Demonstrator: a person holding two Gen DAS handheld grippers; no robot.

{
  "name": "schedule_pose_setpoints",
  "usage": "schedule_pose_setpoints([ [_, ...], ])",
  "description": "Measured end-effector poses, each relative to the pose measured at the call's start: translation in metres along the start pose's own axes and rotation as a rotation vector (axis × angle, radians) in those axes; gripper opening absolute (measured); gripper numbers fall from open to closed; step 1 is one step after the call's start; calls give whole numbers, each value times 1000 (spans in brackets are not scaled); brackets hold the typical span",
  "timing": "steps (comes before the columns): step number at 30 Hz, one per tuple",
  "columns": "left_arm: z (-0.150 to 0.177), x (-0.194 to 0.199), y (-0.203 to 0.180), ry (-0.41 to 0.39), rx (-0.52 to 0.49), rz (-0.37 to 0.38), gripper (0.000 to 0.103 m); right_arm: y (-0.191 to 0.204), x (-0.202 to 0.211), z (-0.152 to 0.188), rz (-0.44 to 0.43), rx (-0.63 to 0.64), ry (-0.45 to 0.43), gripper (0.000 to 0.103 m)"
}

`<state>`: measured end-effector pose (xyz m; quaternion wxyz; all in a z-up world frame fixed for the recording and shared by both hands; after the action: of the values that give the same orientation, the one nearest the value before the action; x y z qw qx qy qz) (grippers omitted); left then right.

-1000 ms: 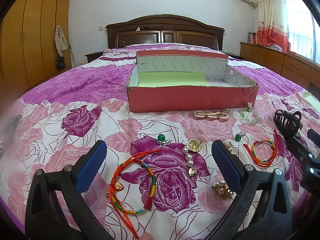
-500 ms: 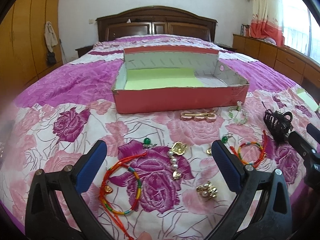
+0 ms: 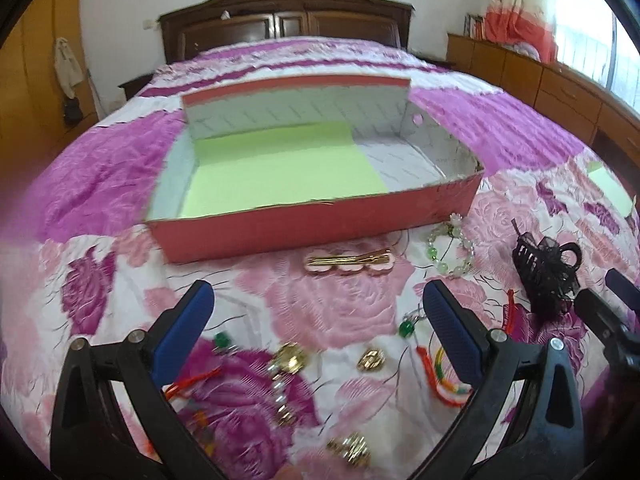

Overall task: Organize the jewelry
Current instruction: 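Move left tool to gold flower hair clip while right tool approaches black feathered clip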

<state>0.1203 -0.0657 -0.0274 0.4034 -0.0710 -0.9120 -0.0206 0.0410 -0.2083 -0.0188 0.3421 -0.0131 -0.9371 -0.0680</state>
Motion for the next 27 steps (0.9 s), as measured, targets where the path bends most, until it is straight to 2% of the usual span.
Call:
schedule_pose_setpoints([
  [5,-2,-31,-10,85,-25,13,97,-2,-5,1,-20,-13,22,103],
  [10,-1,-47,-6,125,-6,8,93,-6,-11,2,-38,-34,37,103],
  [16,4,-56,1,159,30,25,93,-7,-17,4,-45,-43,49,103],
  [22,9,-64,-1,187,6,10,95,-7,-19,4,-43,-45,55,103],
  [27,7,-61,1,181,3,13,94,-7,-21,5,-40,-40,59,103],
])
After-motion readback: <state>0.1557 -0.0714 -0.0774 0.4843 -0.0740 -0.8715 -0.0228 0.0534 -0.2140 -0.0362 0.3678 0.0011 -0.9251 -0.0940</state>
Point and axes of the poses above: each gripper's, at about its wrist camera, not at the fingertips, and x roughly against the way its jaws point, y to its left, z to its underside, the point moved 7 cm from there along -x, roughly the way its jaws point, and after that the axes turned 3 degrees about y, right-handed, at the moved point
